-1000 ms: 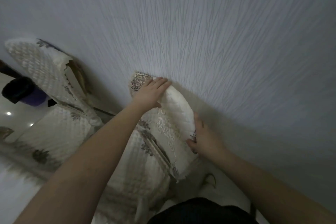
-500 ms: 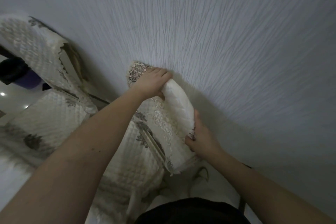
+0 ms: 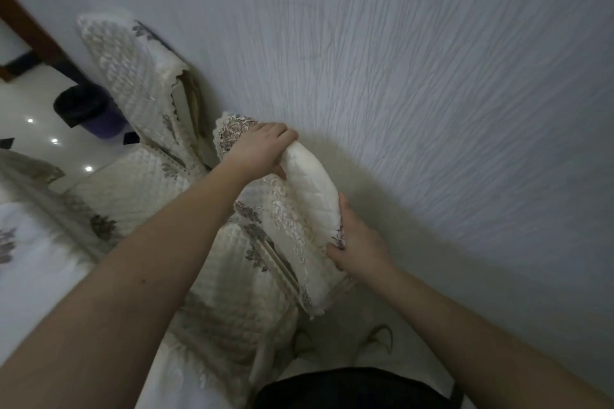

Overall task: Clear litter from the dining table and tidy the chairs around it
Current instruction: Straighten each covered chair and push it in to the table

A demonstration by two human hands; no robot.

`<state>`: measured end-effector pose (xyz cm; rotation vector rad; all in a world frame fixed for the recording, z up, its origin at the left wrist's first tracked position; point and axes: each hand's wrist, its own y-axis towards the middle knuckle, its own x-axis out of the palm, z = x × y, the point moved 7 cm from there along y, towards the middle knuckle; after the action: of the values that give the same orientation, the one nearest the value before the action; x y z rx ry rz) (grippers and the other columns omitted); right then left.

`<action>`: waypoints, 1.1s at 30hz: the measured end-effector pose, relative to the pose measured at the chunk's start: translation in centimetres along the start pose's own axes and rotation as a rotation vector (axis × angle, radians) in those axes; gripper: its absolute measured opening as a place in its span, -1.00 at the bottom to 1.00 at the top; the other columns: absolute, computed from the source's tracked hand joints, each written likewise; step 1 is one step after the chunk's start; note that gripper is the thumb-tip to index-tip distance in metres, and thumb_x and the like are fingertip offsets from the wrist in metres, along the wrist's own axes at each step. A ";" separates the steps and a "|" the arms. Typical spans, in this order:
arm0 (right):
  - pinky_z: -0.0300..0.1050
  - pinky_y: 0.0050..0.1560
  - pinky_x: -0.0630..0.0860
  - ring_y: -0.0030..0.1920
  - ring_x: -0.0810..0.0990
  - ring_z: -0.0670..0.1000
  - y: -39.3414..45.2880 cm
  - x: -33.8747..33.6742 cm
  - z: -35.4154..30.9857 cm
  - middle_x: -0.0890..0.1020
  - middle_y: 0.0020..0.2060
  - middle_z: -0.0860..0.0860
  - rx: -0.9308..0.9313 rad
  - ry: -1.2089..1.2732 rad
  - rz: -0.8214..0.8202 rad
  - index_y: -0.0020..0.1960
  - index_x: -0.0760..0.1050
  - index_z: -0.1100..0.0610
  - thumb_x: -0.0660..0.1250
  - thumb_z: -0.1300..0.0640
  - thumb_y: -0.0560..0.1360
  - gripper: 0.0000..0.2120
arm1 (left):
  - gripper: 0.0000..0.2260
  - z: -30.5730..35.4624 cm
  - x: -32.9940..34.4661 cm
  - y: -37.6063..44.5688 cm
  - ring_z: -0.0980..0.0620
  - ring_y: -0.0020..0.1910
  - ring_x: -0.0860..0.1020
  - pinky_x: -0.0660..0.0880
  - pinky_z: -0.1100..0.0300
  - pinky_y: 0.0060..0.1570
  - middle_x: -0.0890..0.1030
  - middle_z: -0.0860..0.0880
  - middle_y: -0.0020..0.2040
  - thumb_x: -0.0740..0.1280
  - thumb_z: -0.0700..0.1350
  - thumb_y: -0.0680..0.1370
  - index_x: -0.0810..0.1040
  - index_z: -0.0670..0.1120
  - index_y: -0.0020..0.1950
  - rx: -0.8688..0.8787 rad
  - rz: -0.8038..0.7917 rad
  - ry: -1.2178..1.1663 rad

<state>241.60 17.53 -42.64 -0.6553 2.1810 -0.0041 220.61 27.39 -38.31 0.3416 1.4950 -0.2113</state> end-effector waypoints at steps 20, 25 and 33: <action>0.20 -0.21 0.61 -0.09 0.62 0.19 7.0 7.2 -8.8 0.49 0.19 -0.02 -0.163 0.075 -0.219 0.46 -0.12 -0.32 0.30 -0.14 0.22 -0.07 | -0.25 -12.1 0.0 -10.9 -0.13 0.15 0.46 0.38 -0.03 0.19 0.51 -0.08 0.15 0.63 0.09 0.13 0.42 -0.07 0.22 -0.403 0.003 -0.090; 0.16 -0.32 0.61 -0.22 0.63 0.09 7.1 7.5 -8.1 0.51 0.05 -0.06 -0.163 0.116 -0.241 0.43 0.00 -0.28 0.36 -0.02 0.26 -0.15 | -0.29 -11.9 0.8 -10.8 -0.13 0.10 0.47 0.32 0.02 0.17 0.52 -0.10 0.10 0.62 0.08 0.13 0.45 -0.12 0.17 -0.370 0.053 -0.090; 0.06 -0.10 0.57 -0.04 0.59 0.09 8.4 7.3 -7.8 0.50 0.13 -0.05 -0.213 -0.021 -0.247 0.44 -0.05 -0.16 0.39 -0.06 0.34 -0.17 | -0.28 -11.9 1.2 -10.6 -0.18 0.25 0.42 0.22 -0.06 0.35 0.49 -0.15 0.21 0.61 0.02 0.20 0.43 -0.14 0.28 -0.389 0.108 -0.109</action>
<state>228.39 19.79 -44.72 -1.0373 2.0840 0.1066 205.88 21.69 -40.99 0.0947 1.3697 0.1451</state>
